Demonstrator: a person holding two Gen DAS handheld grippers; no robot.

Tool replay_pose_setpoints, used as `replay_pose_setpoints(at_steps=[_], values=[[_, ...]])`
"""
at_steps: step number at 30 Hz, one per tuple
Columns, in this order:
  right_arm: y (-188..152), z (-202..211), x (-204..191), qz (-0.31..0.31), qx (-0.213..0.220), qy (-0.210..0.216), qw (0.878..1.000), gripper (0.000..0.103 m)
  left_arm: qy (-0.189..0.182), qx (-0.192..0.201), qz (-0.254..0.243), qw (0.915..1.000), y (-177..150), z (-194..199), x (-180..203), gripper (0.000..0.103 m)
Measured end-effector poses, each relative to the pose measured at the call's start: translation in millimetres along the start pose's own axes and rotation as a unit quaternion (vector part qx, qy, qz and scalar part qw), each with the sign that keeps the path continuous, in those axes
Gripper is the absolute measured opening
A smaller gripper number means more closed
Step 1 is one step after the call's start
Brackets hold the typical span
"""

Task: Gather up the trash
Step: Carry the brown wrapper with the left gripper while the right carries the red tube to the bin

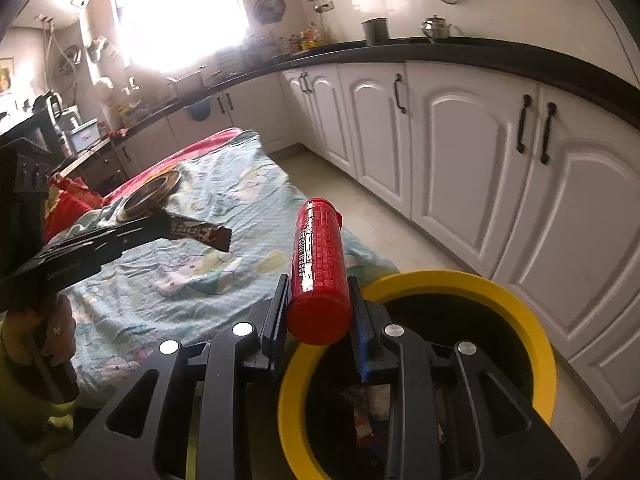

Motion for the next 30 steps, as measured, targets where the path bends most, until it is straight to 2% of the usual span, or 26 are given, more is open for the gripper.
replay_pose_setpoints(at_steps=[13,30], values=[[-25,15,52,-0.056,-0.011,-0.043,0.997,0.026,-0.030,-0.029,-0.044,0.9982,-13,-25,44,0.003],[-55,10,86,-0.092,-0.047,-0.064,0.993,0.026,-0.064,-0.078,-0.088,0.9909,-41,-55,85,0.003]])
Point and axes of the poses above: each gripper's, at about its wrist camera, not at the fingertips, and z roughly against the way its jaws point, x to its right, y to its top, the point moved 3 cm from there along -z, roughly the way its jaws point, and after that the axes turned 8 degrees about -y, right-handed, at the moved point
